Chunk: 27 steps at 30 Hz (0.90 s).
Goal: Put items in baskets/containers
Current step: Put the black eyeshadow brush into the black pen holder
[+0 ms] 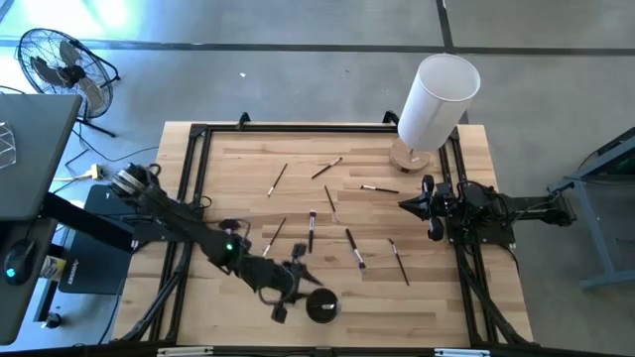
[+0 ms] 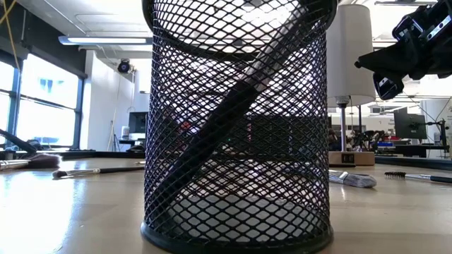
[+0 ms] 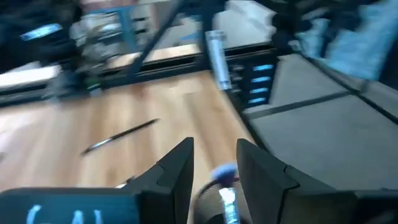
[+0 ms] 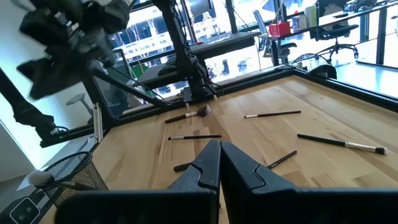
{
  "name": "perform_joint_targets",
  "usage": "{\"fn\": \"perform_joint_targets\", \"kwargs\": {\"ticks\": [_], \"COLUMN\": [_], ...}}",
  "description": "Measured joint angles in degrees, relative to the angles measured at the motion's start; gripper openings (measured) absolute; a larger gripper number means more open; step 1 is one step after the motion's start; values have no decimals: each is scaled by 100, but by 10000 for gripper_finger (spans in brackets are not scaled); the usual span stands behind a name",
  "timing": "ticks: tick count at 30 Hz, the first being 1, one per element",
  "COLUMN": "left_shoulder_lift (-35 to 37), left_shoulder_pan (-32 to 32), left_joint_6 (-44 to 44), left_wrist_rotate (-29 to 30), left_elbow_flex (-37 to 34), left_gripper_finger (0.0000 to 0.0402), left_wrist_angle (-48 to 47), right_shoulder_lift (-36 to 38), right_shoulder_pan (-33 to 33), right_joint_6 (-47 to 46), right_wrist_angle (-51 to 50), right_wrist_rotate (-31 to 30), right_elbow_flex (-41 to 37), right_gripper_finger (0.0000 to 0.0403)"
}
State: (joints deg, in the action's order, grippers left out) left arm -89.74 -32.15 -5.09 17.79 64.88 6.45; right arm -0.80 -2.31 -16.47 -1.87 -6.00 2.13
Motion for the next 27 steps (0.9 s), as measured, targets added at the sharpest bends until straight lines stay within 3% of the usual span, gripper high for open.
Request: {"fn": "perform_joint_targets", "kwargs": {"ticks": [8, 19, 22, 27], "left_shoulder_lift": [937, 1093, 1095, 1095], "left_shoulder_pan": [150, 139, 143, 137], "left_joint_6": [-573, -690, -1213, -2266], "left_wrist_rotate": [947, 2429, 2336, 1715], "left_elbow_flex": [0, -4, -4, -4], "left_gripper_finger": [119, 117, 93, 10], "left_wrist_angle": [-1203, -1971, -2303, -3332], "right_shoulder_lift": [0, 2, 2, 0], "right_shoulder_pan": [2, 0, 1, 0], "right_joint_6": [0, 0, 0, 0], "right_wrist_angle": [2, 24, 26, 31], "right_wrist_rotate": [0, -2, -2, -2], "right_elbow_flex": [1, 0, 0, 0], "right_gripper_finger": [1, 1, 1, 1]}}
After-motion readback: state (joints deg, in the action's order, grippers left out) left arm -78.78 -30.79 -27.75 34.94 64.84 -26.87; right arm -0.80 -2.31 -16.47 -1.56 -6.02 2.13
